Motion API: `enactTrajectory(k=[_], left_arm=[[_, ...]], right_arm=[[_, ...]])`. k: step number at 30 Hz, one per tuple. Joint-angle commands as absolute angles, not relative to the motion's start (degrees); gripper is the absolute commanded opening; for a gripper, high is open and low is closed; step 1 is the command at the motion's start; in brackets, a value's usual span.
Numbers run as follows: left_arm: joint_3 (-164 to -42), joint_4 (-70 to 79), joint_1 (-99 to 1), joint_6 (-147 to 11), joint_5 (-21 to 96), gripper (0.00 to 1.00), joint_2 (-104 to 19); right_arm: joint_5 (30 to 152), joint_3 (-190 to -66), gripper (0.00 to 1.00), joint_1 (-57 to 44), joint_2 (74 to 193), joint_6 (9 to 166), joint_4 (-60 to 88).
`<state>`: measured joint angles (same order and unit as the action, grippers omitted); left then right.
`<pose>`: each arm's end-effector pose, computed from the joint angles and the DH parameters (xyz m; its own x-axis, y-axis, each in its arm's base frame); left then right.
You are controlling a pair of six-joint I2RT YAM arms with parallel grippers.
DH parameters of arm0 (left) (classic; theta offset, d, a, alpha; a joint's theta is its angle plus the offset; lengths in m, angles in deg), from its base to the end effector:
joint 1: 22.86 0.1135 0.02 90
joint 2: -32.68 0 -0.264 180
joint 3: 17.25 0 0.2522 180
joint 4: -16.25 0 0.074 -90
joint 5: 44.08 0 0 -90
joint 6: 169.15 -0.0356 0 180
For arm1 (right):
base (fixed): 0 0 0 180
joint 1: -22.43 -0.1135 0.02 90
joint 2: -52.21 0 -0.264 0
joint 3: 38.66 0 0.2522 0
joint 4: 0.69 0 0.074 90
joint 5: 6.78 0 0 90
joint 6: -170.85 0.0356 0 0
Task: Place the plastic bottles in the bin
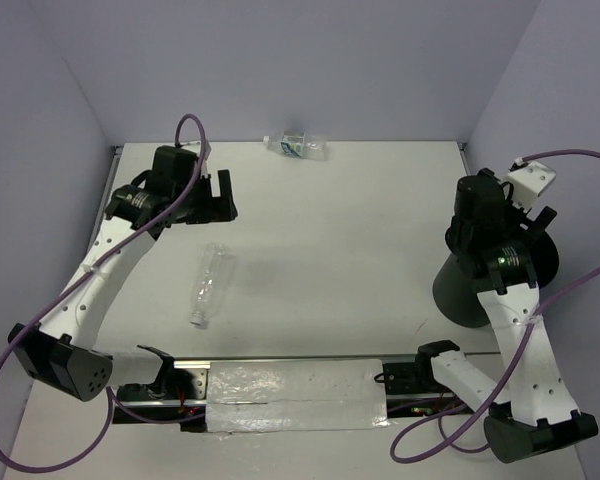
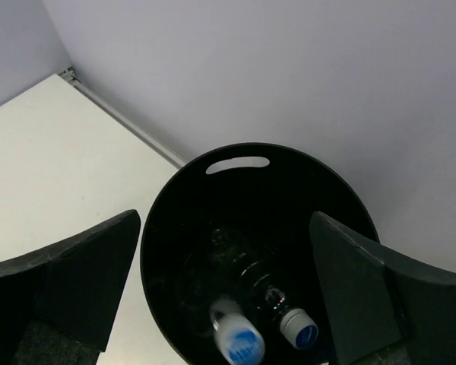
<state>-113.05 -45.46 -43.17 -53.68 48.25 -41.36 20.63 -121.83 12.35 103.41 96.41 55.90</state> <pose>0.2496 -0.0908 0.3905 -0.6802 -0.2064 -0.7033 0.0277 0.9516 -0.3061 0.1539 -0.0047 0.4151 -0.2036 0.0892 -0.9750 0.7979 0.5923 -0.1124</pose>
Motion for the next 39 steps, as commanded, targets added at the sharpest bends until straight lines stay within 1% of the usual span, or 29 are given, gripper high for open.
enactTrajectory(k=[1,9,14,21,25,28,30,31,32,34,36,39], left_arm=[[-111.5,-43.8,-42.9,-53.8,51.1,0.99,-40.3],[-104.9,-45.9,-42.8,-49.2,62.2,0.99,-43.9],[-98.8,-44.4,-42.7,-47.7,63.7,0.99,-45.7],[-91.4,-43.3,-42.7,-45.6,63.5,0.99,-49.7],[-88.4,-41.6,-42.7,-44.4,64.6,0.99,-53.2],[-86.1,-38.6,-42.7,-43.7,62.8,0.99,-54.8],[-84.5,-35.9,-42.7,-43.4,60.7,0.96,-56.3],[-84.0,-35.1,-42.7,-43.2,60.2,0.92,-56.7],[-83.5,-34.5,-42.8,-43.2,59.1,0.85,-57.1],[-83.8,-33.7,-42.9,-43.4,58.6,0.77,-57.9],[-85.1,-33.8,-43.2,-44.1,57.8,0.65,-57.1],[-88.2,-33.9,-43.9,-46.5,54.2,0.59,-54.2]], right_arm=[[19.7,-125.3,1.0,12.9,102.5,96.5,55.8],[22.5,-138.5,1.0,12.8,103.9,94.6,60.4],[28.0,-146.0,1.0,12.8,106.5,96.2,66.7],[32.9,-145.9,1.0,12.9,107.0,98.2,67.5],[33.9,-147.8,1.0,12.9,107.8,98.7,68.6],[34.2,-148.0,1.0,12.9,107.3,98.5,68.9],[34.0,-147.4,1.0,12.8,106.8,98.5,68.9],[33.9,-147.2,1.0,12.9,106.6,98.5,69.0],[33.8,-147.0,1.0,12.9,106.5,98.4,69.0],[33.4,-147.3,1.0,12.9,106.6,98.3,69.3],[34.1,-148.7,1.0,12.8,106.9,98.2,69.8],[38.9,-151.8,1.0,12.8,107.9,98.3,71.1]])
